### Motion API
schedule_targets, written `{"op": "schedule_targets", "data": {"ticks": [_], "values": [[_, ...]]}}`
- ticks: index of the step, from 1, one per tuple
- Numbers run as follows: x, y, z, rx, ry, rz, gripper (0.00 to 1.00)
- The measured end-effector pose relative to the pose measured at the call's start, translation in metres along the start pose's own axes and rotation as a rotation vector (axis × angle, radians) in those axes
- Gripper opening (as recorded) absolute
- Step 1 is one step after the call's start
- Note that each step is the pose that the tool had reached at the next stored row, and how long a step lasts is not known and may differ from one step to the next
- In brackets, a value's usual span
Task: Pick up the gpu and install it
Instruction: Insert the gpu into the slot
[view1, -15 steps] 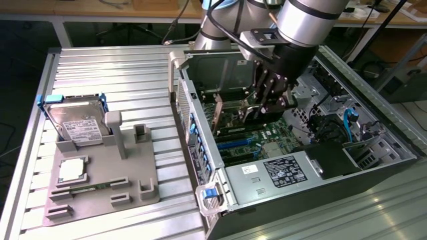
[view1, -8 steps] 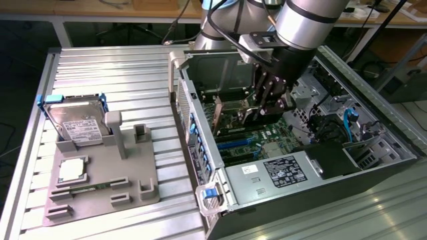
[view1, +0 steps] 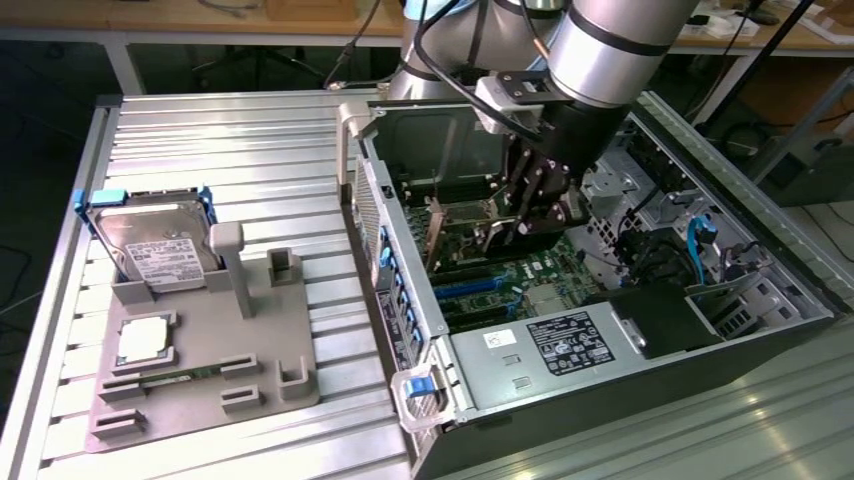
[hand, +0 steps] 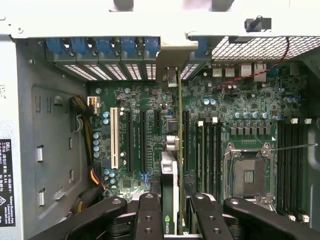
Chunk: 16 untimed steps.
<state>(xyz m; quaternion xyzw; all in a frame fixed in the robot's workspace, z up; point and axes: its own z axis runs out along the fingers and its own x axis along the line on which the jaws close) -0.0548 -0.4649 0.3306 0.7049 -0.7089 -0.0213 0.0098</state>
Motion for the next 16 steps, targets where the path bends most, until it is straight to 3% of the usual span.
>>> {"op": "schedule_targets", "data": {"ticks": [16], "values": [[0.000,-0.0005,0.0111,0.0004,0.0001,0.002,0.27]]}}
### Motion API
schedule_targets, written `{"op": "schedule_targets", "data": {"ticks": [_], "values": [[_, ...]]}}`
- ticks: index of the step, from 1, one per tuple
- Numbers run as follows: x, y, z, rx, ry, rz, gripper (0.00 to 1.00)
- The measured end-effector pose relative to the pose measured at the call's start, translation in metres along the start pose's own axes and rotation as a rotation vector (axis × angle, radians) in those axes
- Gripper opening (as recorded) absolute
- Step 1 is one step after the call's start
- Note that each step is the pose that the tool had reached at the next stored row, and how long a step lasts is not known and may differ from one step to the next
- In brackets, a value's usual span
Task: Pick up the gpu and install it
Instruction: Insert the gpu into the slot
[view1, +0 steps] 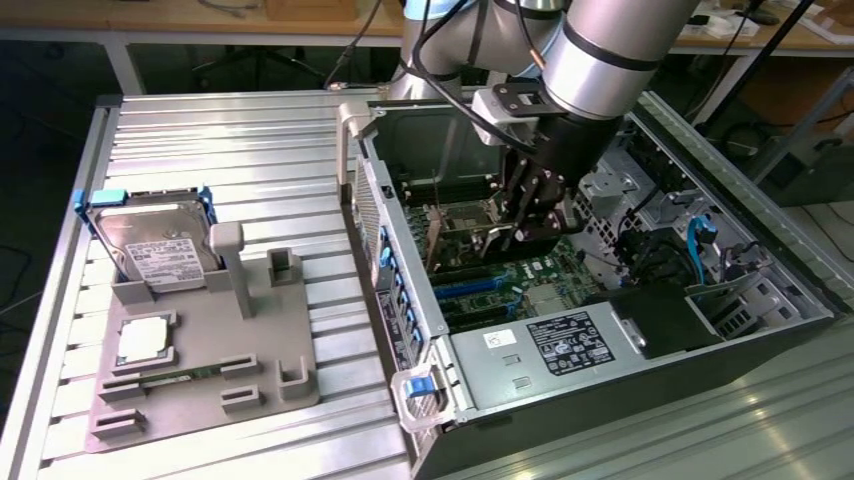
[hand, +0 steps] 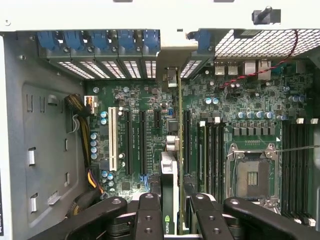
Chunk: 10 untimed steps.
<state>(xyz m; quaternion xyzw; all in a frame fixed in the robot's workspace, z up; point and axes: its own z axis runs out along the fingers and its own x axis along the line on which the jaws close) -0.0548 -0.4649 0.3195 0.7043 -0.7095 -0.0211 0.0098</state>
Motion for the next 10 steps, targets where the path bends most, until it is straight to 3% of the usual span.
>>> {"op": "schedule_targets", "data": {"ticks": [10], "values": [[0.0001,-0.0003,0.0058,0.0000,0.0001,0.001,0.27]]}}
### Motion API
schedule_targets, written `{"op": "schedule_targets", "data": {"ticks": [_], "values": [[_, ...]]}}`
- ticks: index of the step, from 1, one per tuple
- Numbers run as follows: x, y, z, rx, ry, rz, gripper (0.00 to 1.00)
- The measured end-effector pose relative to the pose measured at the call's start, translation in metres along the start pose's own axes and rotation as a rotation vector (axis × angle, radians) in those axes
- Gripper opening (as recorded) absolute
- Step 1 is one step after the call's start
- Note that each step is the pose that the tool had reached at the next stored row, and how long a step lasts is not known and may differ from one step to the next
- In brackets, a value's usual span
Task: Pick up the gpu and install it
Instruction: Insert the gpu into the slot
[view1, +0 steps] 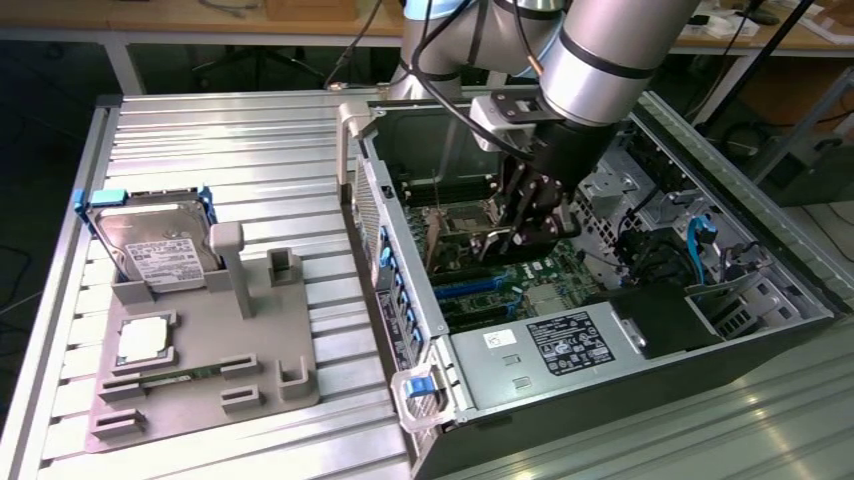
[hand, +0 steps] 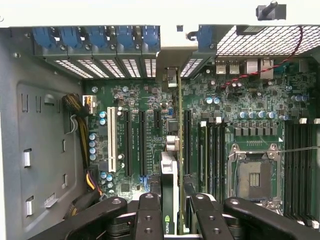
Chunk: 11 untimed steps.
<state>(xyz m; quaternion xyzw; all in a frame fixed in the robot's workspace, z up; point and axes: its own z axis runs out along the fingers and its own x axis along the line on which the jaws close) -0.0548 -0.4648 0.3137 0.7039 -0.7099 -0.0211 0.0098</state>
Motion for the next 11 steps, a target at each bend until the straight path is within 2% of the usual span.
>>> {"op": "schedule_targets", "data": {"ticks": [11], "values": [[0.0001,-0.0003,0.0057,0.0000,0.0002,0.001,0.27]]}}
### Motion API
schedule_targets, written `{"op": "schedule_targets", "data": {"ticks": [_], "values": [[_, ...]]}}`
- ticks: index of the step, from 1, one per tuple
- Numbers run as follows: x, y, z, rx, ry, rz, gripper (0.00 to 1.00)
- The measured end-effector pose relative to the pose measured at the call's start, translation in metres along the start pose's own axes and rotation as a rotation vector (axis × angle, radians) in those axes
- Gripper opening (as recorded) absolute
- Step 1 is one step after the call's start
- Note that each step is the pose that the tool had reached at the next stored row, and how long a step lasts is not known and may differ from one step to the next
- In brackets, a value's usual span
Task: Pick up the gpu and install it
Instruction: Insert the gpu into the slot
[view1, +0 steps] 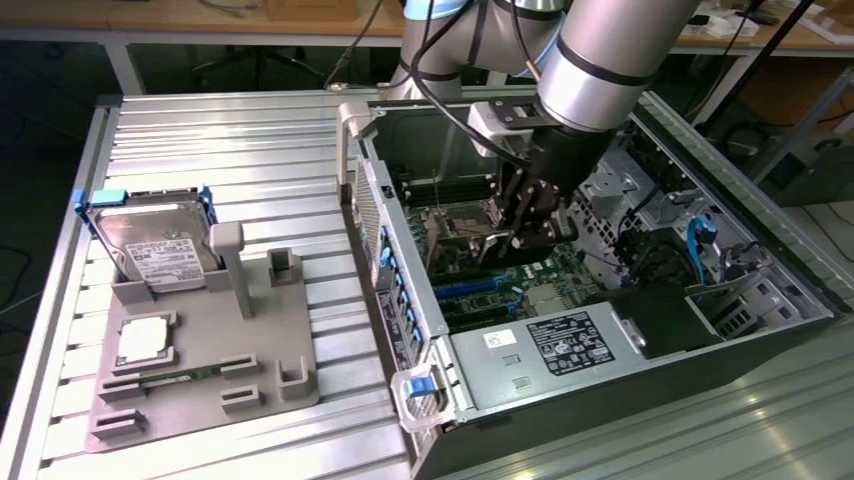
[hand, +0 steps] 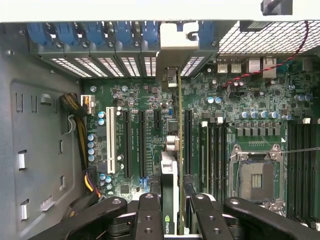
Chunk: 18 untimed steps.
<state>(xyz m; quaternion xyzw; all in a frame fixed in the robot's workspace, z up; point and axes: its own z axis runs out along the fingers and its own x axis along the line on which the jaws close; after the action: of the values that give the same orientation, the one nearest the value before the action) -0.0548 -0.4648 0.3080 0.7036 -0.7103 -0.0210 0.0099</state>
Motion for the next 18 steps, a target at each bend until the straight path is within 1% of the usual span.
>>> {"op": "schedule_targets", "data": {"ticks": [18], "values": [[0.0001,-0.0004,0.0095,0.0001,0.0000,0.001,0.27]]}}
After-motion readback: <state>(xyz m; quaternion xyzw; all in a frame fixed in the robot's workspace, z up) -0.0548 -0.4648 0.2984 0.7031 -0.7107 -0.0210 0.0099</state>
